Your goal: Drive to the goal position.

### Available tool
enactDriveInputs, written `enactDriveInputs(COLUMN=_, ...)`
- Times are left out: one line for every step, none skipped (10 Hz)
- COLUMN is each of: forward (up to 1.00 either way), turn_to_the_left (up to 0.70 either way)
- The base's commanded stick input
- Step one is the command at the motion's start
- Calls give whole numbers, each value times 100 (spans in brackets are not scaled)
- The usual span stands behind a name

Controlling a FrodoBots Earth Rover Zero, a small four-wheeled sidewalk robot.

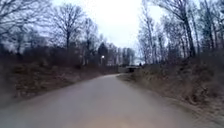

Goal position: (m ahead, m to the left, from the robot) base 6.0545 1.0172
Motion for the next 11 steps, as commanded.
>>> enactDriveInputs(forward=100, turn_to_the_left=1)
enactDriveInputs(forward=100, turn_to_the_left=29)
enactDriveInputs(forward=100, turn_to_the_left=40)
enactDriveInputs(forward=100, turn_to_the_left=33)
enactDriveInputs(forward=100, turn_to_the_left=21)
enactDriveInputs(forward=100, turn_to_the_left=9)
enactDriveInputs(forward=100, turn_to_the_left=0)
enactDriveInputs(forward=100, turn_to_the_left=0)
enactDriveInputs(forward=100, turn_to_the_left=0)
enactDriveInputs(forward=100, turn_to_the_left=0)
enactDriveInputs(forward=100, turn_to_the_left=0)
